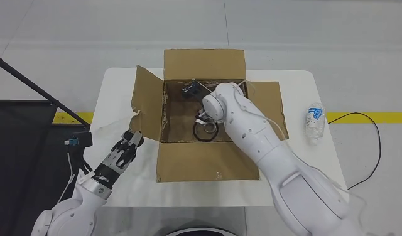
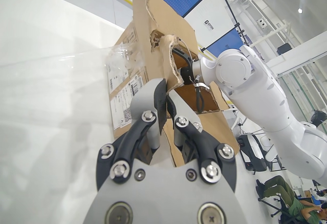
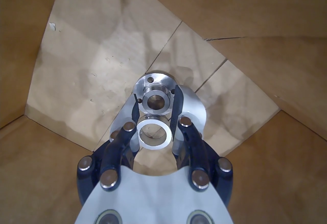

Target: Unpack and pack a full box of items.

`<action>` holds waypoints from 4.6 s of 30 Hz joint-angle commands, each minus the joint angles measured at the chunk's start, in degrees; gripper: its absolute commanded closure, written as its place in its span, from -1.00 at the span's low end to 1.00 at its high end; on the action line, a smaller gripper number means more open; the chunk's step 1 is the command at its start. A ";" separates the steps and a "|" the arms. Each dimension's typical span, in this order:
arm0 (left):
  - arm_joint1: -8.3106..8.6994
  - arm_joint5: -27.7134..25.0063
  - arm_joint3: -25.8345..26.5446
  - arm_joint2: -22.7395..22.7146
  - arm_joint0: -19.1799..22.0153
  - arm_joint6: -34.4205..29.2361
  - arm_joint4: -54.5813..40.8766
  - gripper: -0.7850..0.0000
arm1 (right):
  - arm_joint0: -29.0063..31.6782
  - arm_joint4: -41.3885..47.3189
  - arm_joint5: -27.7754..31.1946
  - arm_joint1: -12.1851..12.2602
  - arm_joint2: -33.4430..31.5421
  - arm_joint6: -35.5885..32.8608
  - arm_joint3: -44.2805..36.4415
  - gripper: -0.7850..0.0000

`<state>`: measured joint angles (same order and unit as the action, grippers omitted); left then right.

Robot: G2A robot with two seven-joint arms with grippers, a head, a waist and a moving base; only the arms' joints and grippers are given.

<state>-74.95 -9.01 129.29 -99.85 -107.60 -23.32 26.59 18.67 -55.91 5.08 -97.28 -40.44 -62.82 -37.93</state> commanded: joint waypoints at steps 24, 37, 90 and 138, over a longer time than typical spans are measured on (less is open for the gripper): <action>0.77 -0.05 -0.47 0.38 0.27 -0.21 -1.75 1.00 | -2.67 1.03 2.74 -3.40 1.53 1.79 8.65 0.73; 1.13 0.20 -0.19 0.46 0.30 0.28 -1.80 1.00 | -4.61 3.37 5.26 -3.21 -1.17 3.86 9.46 1.00; 1.33 -1.53 3.27 -3.18 3.63 6.16 -20.36 -1.00 | 51.12 -20.33 -11.92 15.28 -54.81 -12.59 -90.15 1.00; 1.33 -1.53 3.27 -3.18 3.63 6.16 -20.36 -1.00 | 47.50 -26.88 -15.79 17.06 -53.06 -15.16 -67.54 -0.65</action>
<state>-73.62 -10.54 132.56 -103.03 -103.98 -17.16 6.24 66.47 -82.77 -10.82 -80.24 -93.62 -78.16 -103.52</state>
